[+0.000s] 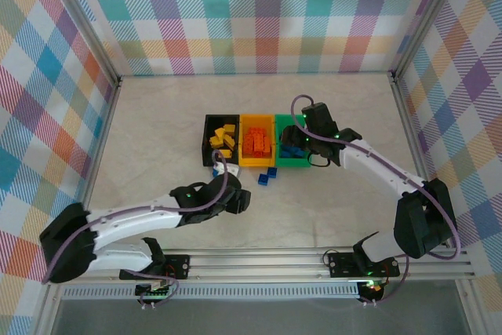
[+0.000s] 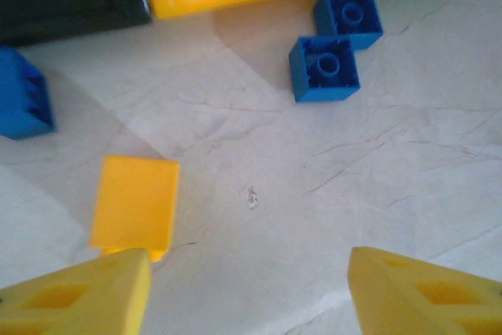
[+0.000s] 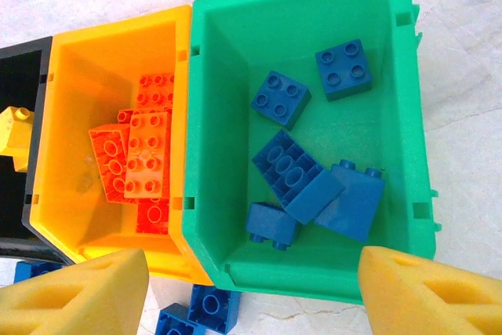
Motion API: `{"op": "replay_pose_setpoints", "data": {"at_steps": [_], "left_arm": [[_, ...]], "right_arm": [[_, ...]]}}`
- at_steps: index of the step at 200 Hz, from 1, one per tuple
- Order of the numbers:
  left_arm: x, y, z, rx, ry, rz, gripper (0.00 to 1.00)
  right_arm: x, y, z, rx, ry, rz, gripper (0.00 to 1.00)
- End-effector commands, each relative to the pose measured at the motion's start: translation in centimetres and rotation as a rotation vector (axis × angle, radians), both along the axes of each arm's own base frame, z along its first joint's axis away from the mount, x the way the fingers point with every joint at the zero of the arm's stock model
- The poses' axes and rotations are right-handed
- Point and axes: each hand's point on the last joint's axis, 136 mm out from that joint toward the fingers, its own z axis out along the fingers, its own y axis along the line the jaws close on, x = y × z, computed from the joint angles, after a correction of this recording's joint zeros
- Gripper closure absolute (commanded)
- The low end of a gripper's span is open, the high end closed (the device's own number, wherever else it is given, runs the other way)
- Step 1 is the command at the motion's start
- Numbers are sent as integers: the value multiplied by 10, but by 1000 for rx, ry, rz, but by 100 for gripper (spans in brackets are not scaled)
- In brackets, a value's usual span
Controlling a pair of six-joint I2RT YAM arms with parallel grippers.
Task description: Sort the legos into containers by color
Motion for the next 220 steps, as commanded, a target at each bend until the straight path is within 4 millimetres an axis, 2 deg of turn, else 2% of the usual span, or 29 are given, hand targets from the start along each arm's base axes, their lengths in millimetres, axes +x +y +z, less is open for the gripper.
{"op": "replay_pose_setpoints", "data": {"at_steps": [1,20,58,98,106,139,152,169,183,196,220], "left_arm": [[2,32,25,77,-42,98,18],[2,44,9,185,-32,99,10],[11,32,-36,262,20,42,12],[29,27,-61,277,70,40,24],[35,21,-64,261,63,37,28],[36,17,-78,281,97,20,47],[36,16,-75,269,97,24,54],[36,16,-62,239,80,35,61],[40,14,-42,200,42,51,66],[41,21,-27,196,30,71,69],[67,34,15,136,-32,163,73]], "right_arm": [[0,1,2,30,-12,-12,28],[-1,1,-1,32,-7,-14,28],[-3,-1,-2,32,-5,-15,28],[-8,-8,4,8,-22,-22,28],[-9,-9,5,8,-26,-24,28],[-10,-14,8,6,-37,-34,28],[-11,-14,9,5,-36,-34,28],[-12,-14,10,7,-37,-35,28],[-13,-15,10,11,-38,-36,28],[-14,-14,10,14,-37,-35,28],[-18,-14,7,28,-29,-31,28]]}}
